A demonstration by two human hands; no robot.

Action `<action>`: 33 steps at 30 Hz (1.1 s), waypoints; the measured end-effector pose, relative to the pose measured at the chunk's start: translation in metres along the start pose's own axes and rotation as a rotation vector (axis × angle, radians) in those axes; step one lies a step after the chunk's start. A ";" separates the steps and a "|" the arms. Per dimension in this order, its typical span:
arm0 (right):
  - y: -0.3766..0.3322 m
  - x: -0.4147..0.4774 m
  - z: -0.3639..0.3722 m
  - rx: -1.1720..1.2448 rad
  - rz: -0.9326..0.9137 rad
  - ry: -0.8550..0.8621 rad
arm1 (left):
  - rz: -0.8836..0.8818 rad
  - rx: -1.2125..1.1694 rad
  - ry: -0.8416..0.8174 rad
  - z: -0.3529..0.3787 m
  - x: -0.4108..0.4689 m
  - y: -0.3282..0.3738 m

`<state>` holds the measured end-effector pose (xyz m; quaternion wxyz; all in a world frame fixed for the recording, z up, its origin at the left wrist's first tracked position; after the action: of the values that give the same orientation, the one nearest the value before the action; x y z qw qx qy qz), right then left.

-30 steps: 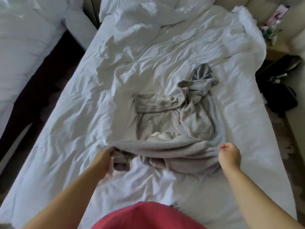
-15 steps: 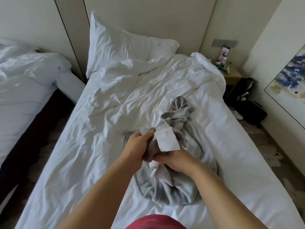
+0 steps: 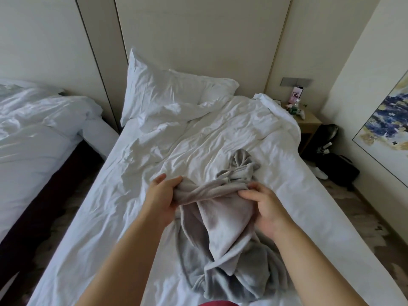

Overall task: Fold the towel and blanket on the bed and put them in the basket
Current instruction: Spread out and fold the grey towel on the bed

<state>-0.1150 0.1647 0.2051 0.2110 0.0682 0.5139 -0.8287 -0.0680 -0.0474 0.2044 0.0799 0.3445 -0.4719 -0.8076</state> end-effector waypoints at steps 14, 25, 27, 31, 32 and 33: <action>-0.046 -0.016 0.057 -0.869 -0.293 -0.549 | 0.615 0.968 -0.605 0.041 -0.027 0.003; 0.026 0.036 -0.021 -1.387 -0.284 0.000 | 0.630 0.693 -0.344 0.061 -0.033 0.022; 0.042 0.041 -0.051 -1.350 -0.179 0.180 | 0.577 0.408 -0.293 0.064 -0.034 0.039; 0.056 0.041 -0.115 -1.311 -0.038 0.422 | 0.591 0.090 -0.049 0.038 -0.023 0.084; 0.055 0.040 -0.128 -1.276 -0.023 0.483 | 0.613 0.055 0.004 0.028 -0.019 0.093; 0.053 0.041 -0.140 -1.216 -0.012 0.539 | 0.630 0.033 0.054 0.018 -0.015 0.099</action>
<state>-0.1445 0.2558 0.0834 0.0713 0.1388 0.9251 -0.3463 -0.0875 -0.0821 0.2982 0.3330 0.2042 -0.5660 -0.7260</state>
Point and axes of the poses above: each hand's wrist, its own x-axis towards the middle knuckle, its own z-axis out of the palm, y = z × x, the point moved 1 cm from there along x, towards the middle knuckle, and after that the axes turned 8 degrees about x, right-handed, at the moved point
